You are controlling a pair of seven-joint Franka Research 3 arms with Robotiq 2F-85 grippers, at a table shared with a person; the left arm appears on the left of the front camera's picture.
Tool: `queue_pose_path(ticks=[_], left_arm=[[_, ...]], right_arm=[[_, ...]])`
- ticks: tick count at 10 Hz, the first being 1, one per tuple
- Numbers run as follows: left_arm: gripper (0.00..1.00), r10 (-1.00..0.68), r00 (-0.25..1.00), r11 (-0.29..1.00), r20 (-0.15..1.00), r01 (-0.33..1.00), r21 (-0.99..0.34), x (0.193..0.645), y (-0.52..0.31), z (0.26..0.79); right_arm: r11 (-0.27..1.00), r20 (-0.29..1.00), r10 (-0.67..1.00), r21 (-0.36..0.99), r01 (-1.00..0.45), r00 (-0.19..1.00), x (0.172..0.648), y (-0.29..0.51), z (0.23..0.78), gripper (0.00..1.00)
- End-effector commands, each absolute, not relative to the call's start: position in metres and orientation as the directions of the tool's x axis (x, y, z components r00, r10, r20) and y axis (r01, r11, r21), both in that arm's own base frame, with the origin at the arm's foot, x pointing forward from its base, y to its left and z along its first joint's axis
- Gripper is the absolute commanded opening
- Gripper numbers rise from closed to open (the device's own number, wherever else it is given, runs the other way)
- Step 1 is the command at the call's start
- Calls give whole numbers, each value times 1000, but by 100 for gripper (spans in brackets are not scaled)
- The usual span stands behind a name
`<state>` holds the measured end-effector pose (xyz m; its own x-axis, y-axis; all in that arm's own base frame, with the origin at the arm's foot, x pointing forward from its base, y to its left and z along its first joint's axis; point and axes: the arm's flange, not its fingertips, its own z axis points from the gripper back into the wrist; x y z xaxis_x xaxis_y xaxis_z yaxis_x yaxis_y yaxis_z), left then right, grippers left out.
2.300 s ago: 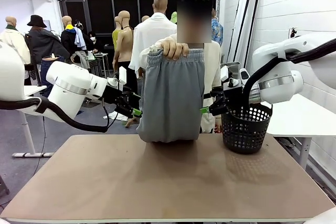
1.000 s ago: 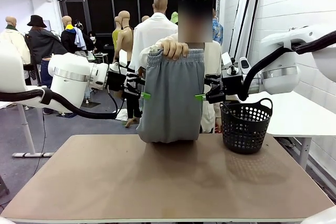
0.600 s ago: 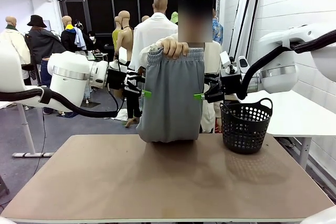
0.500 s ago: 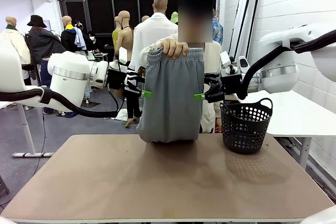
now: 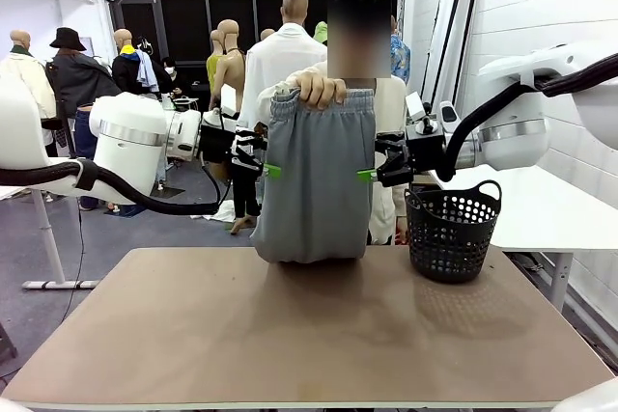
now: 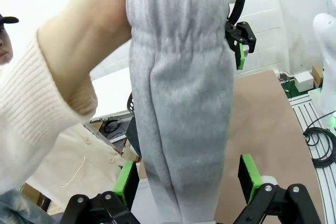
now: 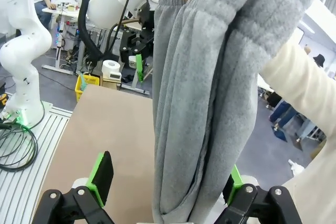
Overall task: Fold the training pants.
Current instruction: Grab both ends of the Training pants handed by a person.
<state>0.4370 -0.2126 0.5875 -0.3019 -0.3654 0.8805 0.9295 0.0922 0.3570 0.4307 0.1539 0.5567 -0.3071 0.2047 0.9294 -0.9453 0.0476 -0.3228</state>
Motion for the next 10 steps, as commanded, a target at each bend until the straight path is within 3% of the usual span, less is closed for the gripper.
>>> queue_pose_path(ticks=[1, 6, 10], left_arm=[[100, -319, -260, 122, 911, 942, 312, 437, -222, 599], [100, -273, -132, 142, 953, 974, 176, 445, -232, 600], [100, -224, -133, 123, 966, 979, 163, 446, -236, 600]], right_arm=[[83, 948, 166, -289, -954, -273, 439, 169, 566, 100], [43, 977, 99, -194, -980, -189, 443, 172, 580, 100], [23, 988, 86, -133, -991, -131, 449, 179, 585, 100]])
